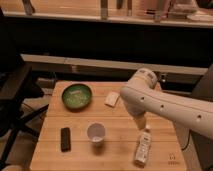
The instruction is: Pick up the ceramic cup
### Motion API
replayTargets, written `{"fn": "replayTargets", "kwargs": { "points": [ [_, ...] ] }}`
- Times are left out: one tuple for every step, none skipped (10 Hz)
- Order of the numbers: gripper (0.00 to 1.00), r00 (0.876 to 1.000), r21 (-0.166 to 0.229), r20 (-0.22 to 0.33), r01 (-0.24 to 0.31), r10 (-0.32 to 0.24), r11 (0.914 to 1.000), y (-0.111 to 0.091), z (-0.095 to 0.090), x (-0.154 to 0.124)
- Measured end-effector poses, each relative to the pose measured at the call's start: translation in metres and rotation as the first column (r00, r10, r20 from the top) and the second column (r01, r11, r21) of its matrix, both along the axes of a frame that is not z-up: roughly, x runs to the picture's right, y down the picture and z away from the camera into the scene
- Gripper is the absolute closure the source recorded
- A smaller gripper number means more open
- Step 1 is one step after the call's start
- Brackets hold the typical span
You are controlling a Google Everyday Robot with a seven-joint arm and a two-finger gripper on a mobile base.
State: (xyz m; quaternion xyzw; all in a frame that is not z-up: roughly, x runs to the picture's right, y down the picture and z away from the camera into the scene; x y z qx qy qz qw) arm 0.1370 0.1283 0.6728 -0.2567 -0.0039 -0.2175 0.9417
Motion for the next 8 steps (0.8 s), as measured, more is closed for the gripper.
{"fn": "replayTargets", "kwargs": {
  "points": [
    [0.20,1.000,0.000,0.010,0.019,-0.019,0.9998,0.001,-0.003,-0.005],
    [0.20,0.999,0.000,0.020,0.034,-0.034,0.9994,0.001,-0.004,-0.010],
    [0.20,0.998,0.001,0.033,0.055,-0.055,0.9985,0.003,-0.005,-0.018],
    [0.20,0.996,0.002,0.046,0.073,-0.073,0.9973,0.003,-0.006,-0.027],
    [0.20,0.994,0.003,0.059,0.091,-0.091,0.9958,0.003,-0.006,-0.034],
    [0.20,0.992,0.003,0.065,0.105,-0.105,0.9945,0.004,-0.008,-0.035],
    [0.20,0.990,0.004,0.073,0.117,-0.117,0.9931,0.004,-0.010,-0.036],
    [0.20,0.988,0.005,0.082,0.130,-0.130,0.9915,0.004,-0.011,-0.039]
  ]
}}
